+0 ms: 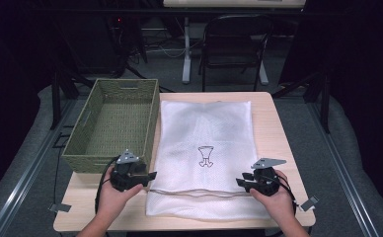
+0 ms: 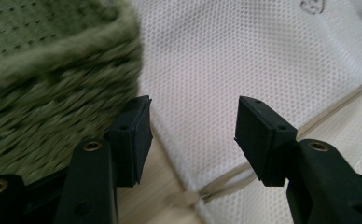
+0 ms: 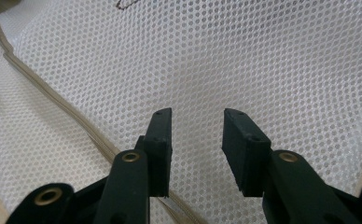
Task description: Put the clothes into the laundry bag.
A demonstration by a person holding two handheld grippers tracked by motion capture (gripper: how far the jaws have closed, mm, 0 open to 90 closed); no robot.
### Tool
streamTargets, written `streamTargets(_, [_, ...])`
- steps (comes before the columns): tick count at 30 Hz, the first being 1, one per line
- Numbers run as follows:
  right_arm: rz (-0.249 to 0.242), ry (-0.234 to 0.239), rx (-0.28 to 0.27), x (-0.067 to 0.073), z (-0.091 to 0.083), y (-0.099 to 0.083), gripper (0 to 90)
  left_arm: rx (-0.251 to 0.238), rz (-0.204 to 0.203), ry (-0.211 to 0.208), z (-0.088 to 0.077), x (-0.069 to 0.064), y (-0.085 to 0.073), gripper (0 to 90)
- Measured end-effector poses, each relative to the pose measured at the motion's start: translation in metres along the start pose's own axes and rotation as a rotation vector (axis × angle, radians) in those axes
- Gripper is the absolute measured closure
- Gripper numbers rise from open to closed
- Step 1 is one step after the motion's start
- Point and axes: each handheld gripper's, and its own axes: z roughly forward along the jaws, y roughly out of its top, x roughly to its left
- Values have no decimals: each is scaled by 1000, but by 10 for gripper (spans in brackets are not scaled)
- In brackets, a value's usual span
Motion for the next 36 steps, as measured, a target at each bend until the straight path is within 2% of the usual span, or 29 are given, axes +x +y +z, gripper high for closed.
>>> streamTargets(7, [-2,-14,-11,1,-1,1,577,17,-30,41,-13,18,-16,458])
streamTargets(13, [-1,-21,-28,0,-2,1,561,35,-5,87,-21,31,-26,463])
streamTargets(18, [-1,-28,-31,0,-3,1,556,42,-27,101,-24,39,-34,463])
streamTargets(23, [-3,-31,-35,0,-2,1,546,40,-16,146,-25,45,-41,464])
streamTargets(31, [-8,-37,-35,0,0,0,533,37,-51,159,-24,54,-52,469])
streamTargets(36, [-9,-41,-44,-1,2,-2,532,45,-52,170,-22,59,-56,471])
